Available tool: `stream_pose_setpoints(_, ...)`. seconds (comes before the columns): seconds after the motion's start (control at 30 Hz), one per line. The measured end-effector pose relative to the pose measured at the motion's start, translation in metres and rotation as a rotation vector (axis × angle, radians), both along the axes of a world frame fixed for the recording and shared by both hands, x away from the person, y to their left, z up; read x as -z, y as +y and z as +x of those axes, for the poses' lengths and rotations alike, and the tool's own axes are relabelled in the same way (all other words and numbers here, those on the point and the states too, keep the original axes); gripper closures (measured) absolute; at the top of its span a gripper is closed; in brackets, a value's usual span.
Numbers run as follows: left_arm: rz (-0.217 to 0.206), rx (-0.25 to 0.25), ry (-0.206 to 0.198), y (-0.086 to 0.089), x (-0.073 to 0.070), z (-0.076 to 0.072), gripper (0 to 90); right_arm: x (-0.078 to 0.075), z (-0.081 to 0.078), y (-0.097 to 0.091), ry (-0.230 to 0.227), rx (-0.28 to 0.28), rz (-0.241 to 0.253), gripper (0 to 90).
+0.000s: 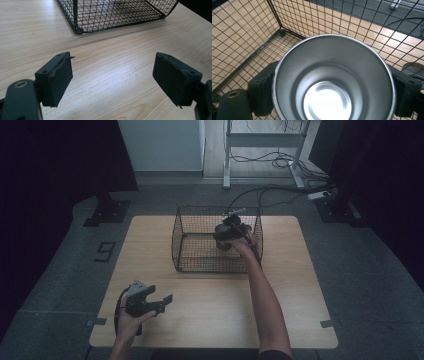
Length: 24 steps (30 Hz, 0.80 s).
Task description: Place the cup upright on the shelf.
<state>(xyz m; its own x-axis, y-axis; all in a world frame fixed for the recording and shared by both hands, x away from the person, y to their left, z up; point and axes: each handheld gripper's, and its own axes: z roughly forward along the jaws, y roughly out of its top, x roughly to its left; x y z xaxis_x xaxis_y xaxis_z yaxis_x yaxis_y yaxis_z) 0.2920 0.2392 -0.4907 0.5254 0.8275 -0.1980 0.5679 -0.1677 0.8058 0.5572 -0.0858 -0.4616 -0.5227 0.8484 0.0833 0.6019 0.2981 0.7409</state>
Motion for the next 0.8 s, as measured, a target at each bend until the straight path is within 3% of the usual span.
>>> stream_pose_setpoints(0.23, -0.002, 0.006, -0.005, 0.0, 0.0, 0.0, 16.4, 0.001, 0.003, 0.003, 0.006, -0.011, -0.028, 13.4)
stream_pose_setpoints(0.5, -0.007, -0.005, -0.006, 0.003, 0.0, 0.0, 16.4, 0.004, 0.009, 0.006, 0.024, -0.013, -0.027, 13.4)
stream_pose_setpoints(0.8, -0.006, -0.008, -0.004, 0.005, 0.0, 0.001, 16.4, 0.013, 0.013, 0.01, 0.054, -0.01, -0.071, 13.4)
